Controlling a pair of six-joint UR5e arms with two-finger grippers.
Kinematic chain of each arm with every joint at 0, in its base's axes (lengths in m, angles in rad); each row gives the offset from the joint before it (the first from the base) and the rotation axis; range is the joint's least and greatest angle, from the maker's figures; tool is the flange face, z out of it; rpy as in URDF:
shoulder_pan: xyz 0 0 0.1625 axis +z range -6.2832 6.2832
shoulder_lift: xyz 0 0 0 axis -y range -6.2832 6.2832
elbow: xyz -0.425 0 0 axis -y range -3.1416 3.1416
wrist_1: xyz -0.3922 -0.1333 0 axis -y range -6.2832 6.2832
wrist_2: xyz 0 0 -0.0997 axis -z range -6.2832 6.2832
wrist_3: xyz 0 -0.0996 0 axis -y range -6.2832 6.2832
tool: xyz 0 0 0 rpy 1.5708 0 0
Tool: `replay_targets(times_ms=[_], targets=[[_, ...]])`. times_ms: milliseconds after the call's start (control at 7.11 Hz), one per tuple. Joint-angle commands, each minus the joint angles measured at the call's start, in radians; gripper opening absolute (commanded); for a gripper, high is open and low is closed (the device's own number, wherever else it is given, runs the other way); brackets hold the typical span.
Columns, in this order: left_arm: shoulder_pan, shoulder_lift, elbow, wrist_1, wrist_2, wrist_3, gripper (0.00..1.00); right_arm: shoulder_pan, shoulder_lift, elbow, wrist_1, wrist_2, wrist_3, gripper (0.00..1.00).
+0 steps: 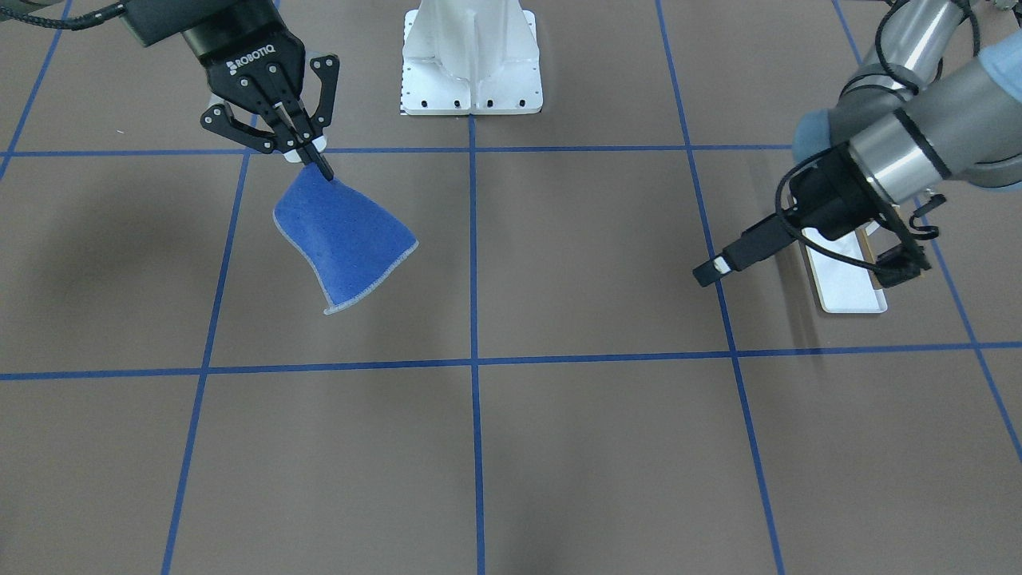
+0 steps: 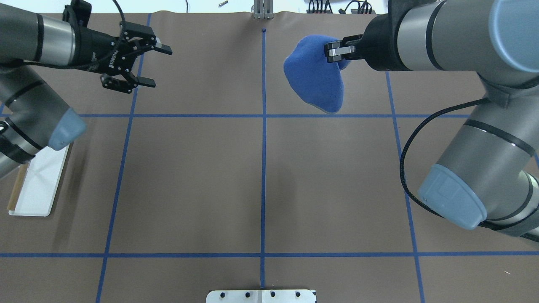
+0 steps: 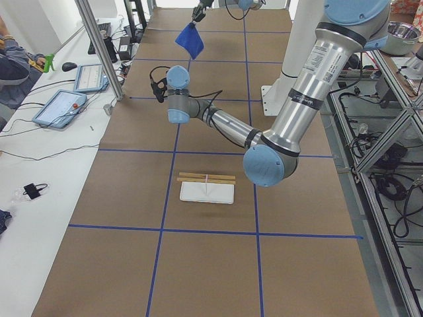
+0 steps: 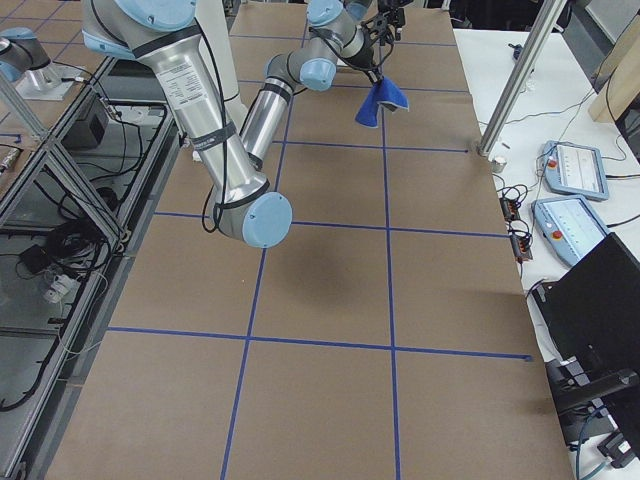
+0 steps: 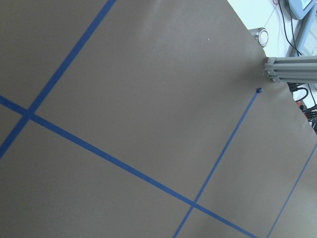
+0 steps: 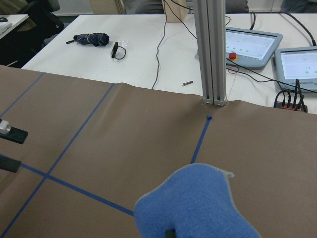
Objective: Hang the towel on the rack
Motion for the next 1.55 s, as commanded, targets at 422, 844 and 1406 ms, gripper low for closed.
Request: replay_targets(times_ms=[422,844,1406], targets=[[0.135,-0.018,0.011,-0.144,0.264,-0.231,0.98,-0.042,0.062,-0.016,0.051,0.001,0.0,0.0],[0.154,-0.035,0.014,-0.13,0.28,-0.76,0.98,-0.084,0.08,-0.027,0.124,-0.016,0.0,0.0],[0.163,-0.026,-0.052,-0.087,0.212,-1.099,0.98,-0.108,0.082,-0.064,0.222,-0.045,0.0,0.0]])
